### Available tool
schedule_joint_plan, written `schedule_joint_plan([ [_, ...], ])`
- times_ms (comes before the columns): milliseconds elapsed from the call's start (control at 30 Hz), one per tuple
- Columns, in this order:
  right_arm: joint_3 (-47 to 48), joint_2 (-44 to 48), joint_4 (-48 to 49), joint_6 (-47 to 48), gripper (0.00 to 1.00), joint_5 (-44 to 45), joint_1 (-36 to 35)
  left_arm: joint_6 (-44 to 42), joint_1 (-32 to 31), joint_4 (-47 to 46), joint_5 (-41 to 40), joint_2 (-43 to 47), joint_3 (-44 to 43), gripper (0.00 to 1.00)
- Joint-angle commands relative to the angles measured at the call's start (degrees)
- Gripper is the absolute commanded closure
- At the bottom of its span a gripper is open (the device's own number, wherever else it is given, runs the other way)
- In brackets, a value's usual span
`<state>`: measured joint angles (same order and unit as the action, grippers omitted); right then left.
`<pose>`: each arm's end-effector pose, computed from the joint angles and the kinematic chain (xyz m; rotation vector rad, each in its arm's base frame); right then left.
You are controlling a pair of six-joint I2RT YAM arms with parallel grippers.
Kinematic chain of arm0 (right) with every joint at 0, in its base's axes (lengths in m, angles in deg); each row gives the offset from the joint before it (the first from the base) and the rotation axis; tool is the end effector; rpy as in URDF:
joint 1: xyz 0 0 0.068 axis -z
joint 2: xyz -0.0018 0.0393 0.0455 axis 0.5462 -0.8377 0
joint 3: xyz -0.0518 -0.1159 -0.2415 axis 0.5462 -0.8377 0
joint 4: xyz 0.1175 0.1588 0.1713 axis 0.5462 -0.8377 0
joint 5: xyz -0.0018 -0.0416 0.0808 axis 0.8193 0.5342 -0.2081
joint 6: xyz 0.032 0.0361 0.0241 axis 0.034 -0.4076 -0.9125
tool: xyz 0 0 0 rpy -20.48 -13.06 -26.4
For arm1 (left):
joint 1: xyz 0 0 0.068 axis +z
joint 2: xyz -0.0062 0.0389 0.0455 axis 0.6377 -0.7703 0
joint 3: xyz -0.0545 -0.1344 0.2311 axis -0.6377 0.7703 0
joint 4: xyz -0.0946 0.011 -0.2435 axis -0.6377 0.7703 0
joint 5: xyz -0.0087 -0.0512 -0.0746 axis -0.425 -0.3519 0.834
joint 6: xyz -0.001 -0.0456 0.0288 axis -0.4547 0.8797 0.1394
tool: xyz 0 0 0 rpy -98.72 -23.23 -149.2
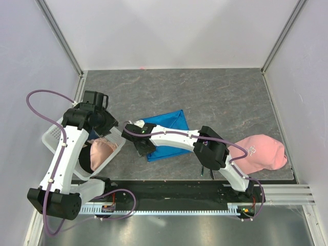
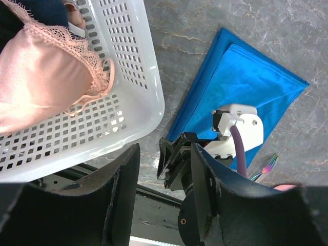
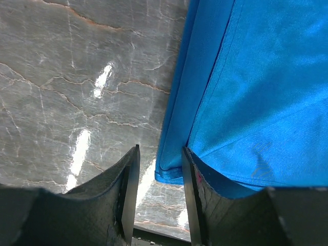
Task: Fold the napkin into a case and place the utensils inside
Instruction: Smooth out the upper triangle-folded napkin at the center of the board.
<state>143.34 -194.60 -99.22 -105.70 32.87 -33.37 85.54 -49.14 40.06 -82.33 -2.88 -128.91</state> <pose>0.1928 0.4247 0.1793 -0.5585 2.7359 0.1788 0.1916 -0.0277 0.3455 -0.9845 2.4397 -0.2141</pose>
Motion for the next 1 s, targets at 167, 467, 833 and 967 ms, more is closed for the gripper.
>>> schedule_joint_plan([
  [167, 3.41, 3.2, -3.46, -0.52, 0.53, 4.31, -0.58, 2.07, -0.41, 0.46, -0.86, 1.39, 0.51, 0.48],
  [467, 2.27, 0.92, -3.73, 0.54, 0.52, 3.44, -0.41, 1.89, -0.41, 0.54, -0.95, 1.82, 1.13, 0.48],
  [833, 6.83, 2.84, -4.16, 1.24, 0.53, 2.99, -0.41, 1.8, -0.41, 0.19, -0.95, 2.0, 1.39, 0.48],
  [967, 4.91, 4.6, -4.52, 0.89, 0.52, 3.7, 0.12, 1.8, -0.41, 0.02, -0.69, 2.09, 1.48, 0.48],
])
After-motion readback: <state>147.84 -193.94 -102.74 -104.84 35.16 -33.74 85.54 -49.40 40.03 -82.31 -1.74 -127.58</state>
